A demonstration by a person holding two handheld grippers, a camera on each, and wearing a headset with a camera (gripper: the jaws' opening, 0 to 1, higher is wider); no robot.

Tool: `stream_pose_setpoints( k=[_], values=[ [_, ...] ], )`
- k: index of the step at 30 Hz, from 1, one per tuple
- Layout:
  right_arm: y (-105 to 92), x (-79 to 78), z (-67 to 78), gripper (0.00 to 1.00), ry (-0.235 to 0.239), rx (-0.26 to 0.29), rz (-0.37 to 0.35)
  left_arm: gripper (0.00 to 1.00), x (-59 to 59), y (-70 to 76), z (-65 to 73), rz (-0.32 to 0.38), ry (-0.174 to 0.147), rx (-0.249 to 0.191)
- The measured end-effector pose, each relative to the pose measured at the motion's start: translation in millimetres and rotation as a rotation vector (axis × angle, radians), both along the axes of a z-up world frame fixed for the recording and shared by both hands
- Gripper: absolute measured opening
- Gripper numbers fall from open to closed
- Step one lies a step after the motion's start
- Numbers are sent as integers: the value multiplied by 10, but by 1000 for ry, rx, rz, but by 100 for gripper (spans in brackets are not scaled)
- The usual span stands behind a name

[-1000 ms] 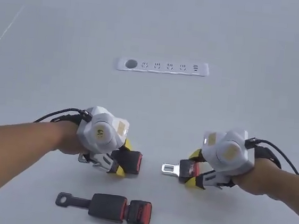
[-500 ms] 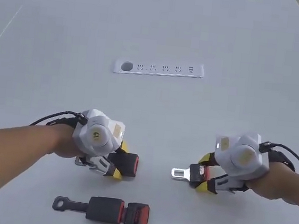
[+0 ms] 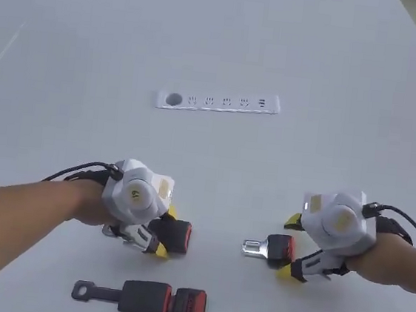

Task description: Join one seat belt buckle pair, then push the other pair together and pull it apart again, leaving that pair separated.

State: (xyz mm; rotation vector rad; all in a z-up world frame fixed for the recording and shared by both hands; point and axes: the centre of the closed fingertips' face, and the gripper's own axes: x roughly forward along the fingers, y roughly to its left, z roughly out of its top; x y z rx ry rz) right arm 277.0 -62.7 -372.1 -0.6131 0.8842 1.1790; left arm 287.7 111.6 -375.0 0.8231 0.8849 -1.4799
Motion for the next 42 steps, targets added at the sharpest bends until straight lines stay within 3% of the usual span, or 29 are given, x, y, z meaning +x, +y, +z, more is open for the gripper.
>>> stream_pose_setpoints(
  k=[3,8,11,13,15,18,20,23,28,30,32,35,42],
  values=[
    [-95,40,72,71,-19,16,-65,66,9,-41,78,112,24,-23],
    [-156,74,178,72,-23,82,-230,83,113,-23,297,227,-3,-72],
    [-141,176,331,75,-91,160,-348,91,205,-12,455,390,3,-142],
    [-140,209,421,78,-123,195,-424,95,212,77,536,463,-4,-132],
    [-138,232,522,79,-159,219,-482,97,243,123,657,542,-18,-180],
    [-80,259,707,83,-198,303,-551,100,311,195,885,689,-42,-283],
    [-69,255,816,85,-235,317,-584,100,340,294,1015,776,-70,-331],
    [-21,216,921,86,-248,354,-607,100,322,433,1168,884,-94,-388],
    [33,101,1121,86,-291,400,-649,100,195,621,1405,1002,-132,-488],
    [28,27,1151,86,-299,396,-666,100,124,747,1465,1033,-172,-492],
    [19,-40,1215,86,-328,410,-684,100,41,850,1542,1065,-202,-522],
    [17,-184,1269,85,-347,408,-693,100,-123,1003,1626,1102,-221,-553],
    [65,-518,1490,85,-405,466,-707,100,-578,1330,1802,1152,-275,-600]
  ],
)
